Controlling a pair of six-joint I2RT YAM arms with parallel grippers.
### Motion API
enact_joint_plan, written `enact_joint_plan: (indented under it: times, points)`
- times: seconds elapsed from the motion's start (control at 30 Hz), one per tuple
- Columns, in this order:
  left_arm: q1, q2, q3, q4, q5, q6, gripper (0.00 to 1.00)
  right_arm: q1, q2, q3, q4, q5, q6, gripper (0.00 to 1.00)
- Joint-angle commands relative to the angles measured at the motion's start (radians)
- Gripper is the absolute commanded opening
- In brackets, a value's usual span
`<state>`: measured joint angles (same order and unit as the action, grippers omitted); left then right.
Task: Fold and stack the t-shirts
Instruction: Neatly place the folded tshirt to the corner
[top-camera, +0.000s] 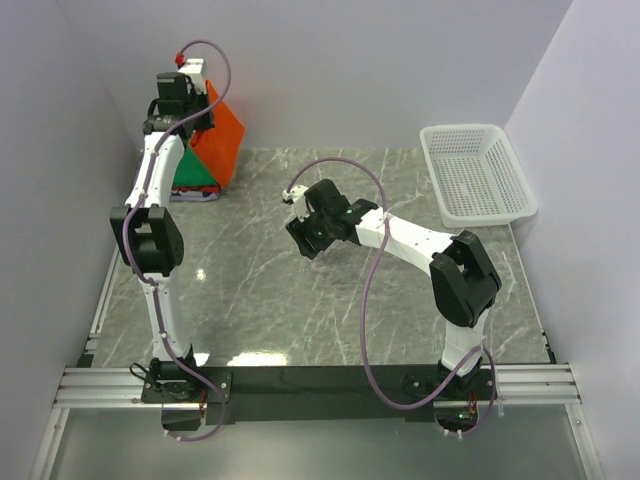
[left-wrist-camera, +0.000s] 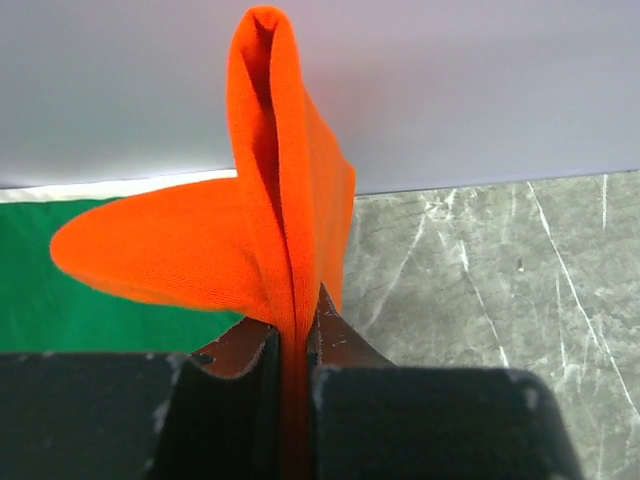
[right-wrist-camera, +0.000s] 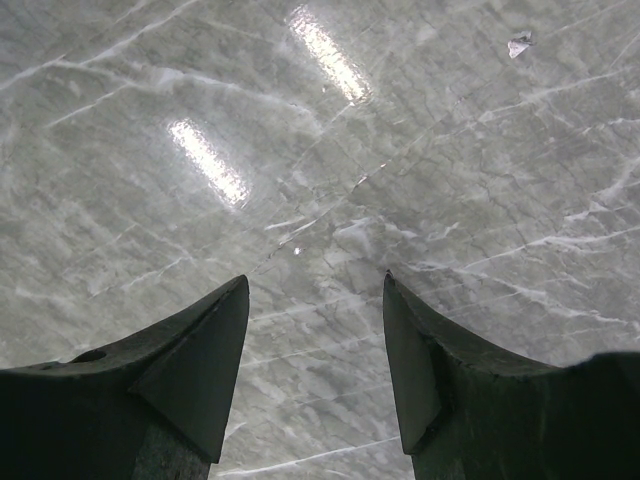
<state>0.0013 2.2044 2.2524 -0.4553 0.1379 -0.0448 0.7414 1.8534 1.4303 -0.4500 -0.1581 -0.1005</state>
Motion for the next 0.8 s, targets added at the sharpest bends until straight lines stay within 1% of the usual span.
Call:
enact_joint_plan:
  times: [0.0,0.17,0.27,0.33,0.43,0.63,0.67,0.77]
  points:
    - [0.041,-0.058,0.032,0.049,0.041,0.003,0.0,-0.007,-0.031,0.022,0.004,-0.009,0.008,0.63]
    - [0.094,-0.022,0.038,0.046,0.095,0.028,0.0,-0.007,-0.019,0.027,-0.001,-0.011,0.008,0.63]
    - [0.147,0.017,0.047,0.049,0.204,0.034,0.01,-0.007,-0.011,0.025,-0.001,-0.014,0.008,0.63]
    - [0.186,0.038,0.053,0.053,0.265,0.085,0.02,-0.007,-0.008,0.027,-0.004,-0.015,0.008,0.63]
    - [0.223,0.09,0.093,0.04,0.314,0.114,0.03,-0.007,0.001,0.033,-0.009,-0.018,0.008,0.62]
    - [0.264,0.158,0.114,0.041,0.365,0.197,0.05,-0.007,0.023,0.047,-0.019,-0.031,0.012,0.62]
    - [0.269,0.173,0.116,0.041,0.393,0.204,0.06,-0.007,0.026,0.048,-0.021,-0.031,0.012,0.62]
    - [0.282,0.196,0.116,0.061,0.393,0.224,0.06,-0.007,0.032,0.053,-0.027,-0.035,0.013,0.61]
